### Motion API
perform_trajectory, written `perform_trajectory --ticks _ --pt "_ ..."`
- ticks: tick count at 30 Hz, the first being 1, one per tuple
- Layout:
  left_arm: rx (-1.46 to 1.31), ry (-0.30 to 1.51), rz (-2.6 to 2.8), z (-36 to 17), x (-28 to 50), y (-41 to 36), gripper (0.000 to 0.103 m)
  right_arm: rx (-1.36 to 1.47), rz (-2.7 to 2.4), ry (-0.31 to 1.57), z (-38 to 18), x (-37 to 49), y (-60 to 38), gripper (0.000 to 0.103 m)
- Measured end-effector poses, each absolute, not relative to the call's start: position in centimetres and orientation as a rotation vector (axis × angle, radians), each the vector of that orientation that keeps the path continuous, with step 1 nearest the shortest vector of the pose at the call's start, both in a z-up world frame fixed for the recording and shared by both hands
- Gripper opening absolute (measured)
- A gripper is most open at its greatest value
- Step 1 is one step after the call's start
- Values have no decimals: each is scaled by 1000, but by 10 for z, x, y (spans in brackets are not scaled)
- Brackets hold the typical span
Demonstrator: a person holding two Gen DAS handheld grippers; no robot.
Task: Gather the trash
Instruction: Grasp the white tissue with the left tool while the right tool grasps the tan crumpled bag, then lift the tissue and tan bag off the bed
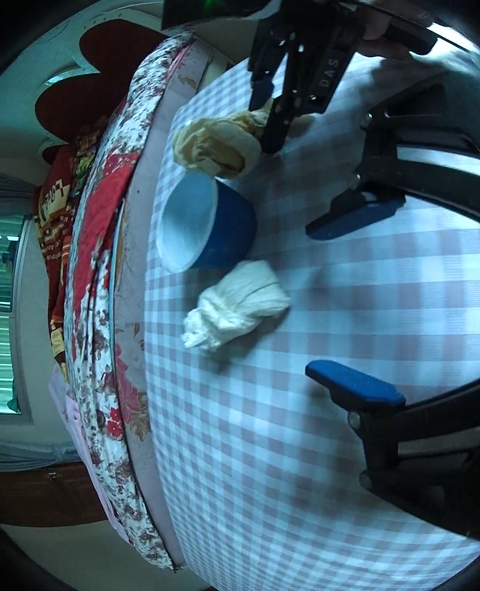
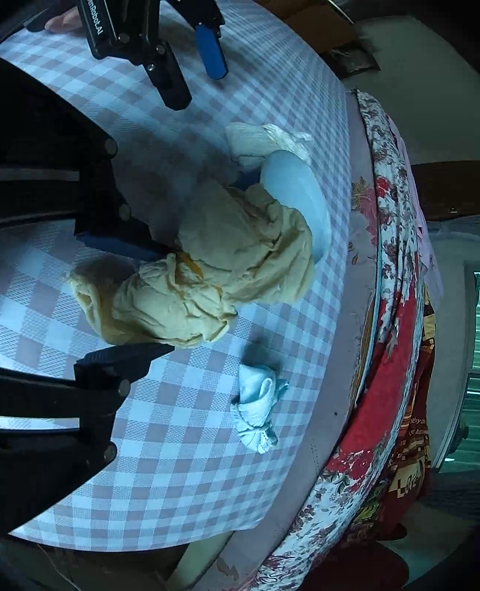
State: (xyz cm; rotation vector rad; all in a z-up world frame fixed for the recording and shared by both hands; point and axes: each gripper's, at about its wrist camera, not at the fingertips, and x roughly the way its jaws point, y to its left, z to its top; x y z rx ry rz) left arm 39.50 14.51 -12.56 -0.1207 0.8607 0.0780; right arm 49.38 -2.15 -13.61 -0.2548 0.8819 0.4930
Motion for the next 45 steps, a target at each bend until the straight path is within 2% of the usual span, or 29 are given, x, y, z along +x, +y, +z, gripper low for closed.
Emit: perform_trajectory --ticks 7,8,9,11,15,16,18,21,27,45 --pt "-171 859 73 -124 431 150 64 -182 534 884 -135 503 -19 41" --pt "-166 860 72 -124 436 149 64 -195 523 873 -135 502 -18 42" --pt "-156 868 76 -125 441 149 64 -220 498 866 -135 503 -16 50" --pt "-150 884 78 -127 448 149 60 -234 494 868 -137 507 -13 57" --pt "-154 922 94 -132 454 153 47 -242 504 879 -139 516 -11 56" --pt "-157 919 91 -133 453 155 42 -239 508 882 -139 517 -11 55" --pt "-172 917 87 -134 451 159 37 -230 519 882 -138 516 -12 37" --pt "-187 906 72 -135 443 163 31 -213 525 885 -137 512 -14 29" --pt "-161 865 71 -125 423 162 29 -214 524 881 -132 496 -17 26" --pt "-91 791 61 -101 323 133 28 -172 511 863 -102 407 -49 26"
